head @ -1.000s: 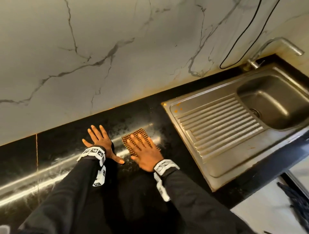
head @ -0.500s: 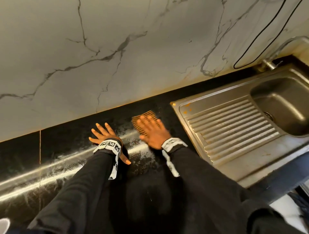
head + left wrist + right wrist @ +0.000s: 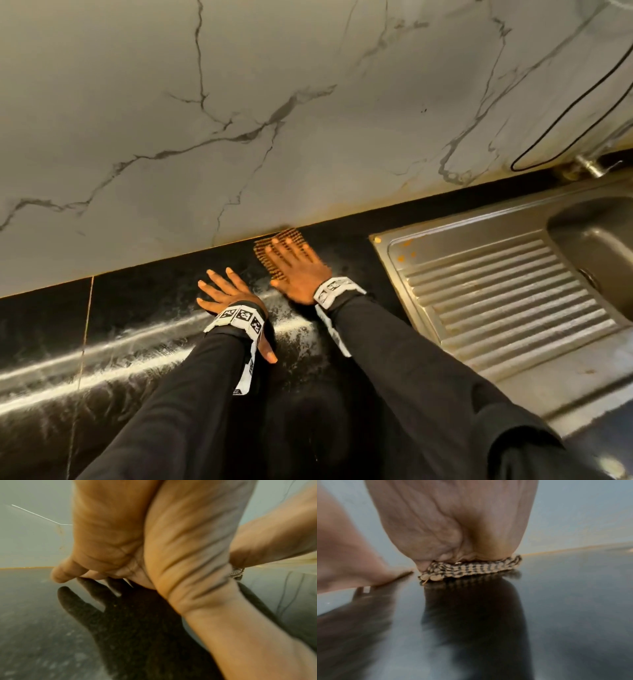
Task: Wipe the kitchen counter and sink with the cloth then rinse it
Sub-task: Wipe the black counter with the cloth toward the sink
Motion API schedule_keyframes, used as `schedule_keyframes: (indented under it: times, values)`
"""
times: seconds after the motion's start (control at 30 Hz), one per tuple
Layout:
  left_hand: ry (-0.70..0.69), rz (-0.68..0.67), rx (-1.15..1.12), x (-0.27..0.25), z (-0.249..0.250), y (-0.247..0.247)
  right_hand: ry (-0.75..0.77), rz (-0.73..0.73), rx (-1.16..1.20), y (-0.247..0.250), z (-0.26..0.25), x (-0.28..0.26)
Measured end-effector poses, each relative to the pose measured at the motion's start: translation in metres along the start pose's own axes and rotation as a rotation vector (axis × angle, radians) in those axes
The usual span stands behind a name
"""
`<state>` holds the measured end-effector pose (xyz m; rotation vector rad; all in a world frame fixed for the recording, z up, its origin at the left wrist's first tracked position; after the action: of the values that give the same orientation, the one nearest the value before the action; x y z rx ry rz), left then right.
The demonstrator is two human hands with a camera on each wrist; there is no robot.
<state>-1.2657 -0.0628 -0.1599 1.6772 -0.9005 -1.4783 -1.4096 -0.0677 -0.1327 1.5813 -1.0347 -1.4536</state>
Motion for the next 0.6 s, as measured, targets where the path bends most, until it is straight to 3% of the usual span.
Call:
schedule_keyframes:
  times: [0.17, 0.27, 0.37, 0.5, 0.6]
  values:
    - [-0.020, 0.023, 0.010, 0.004, -0.001, -0.005, -0.327, 0.046, 0.142, 0.015, 0.109, 0.000]
    - [-0.002, -0.014, 0.036, 0.007, 0.001, -0.006, -0.482, 0.065, 0.229, 0.015, 0.122, -0.003]
    - [0.013, -0.033, 0.026, 0.008, -0.001, -0.006, -0.454, 0.033, 0.229, 0.013, 0.096, -0.004]
    - [0.024, -0.057, 0.042, 0.008, -0.002, -0.004, -0.240, 0.023, 0.111, 0.001, 0.092, -0.015]
    - [0.042, -0.084, 0.043, 0.007, -0.004, -0.003, -0.318, 0.041, 0.143, 0.007, 0.114, -0.009]
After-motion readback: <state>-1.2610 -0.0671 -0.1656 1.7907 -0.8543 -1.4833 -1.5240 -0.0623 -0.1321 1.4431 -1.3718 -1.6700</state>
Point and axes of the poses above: each hand's wrist, its own x-axis towards the middle knuckle, its own y-axis out of the back of the hand, z = x × y, the point moved 4 cm from there along x, towards the middle knuckle, and after that the axes turned 11 degrees about -y, right-handed, at the moved point
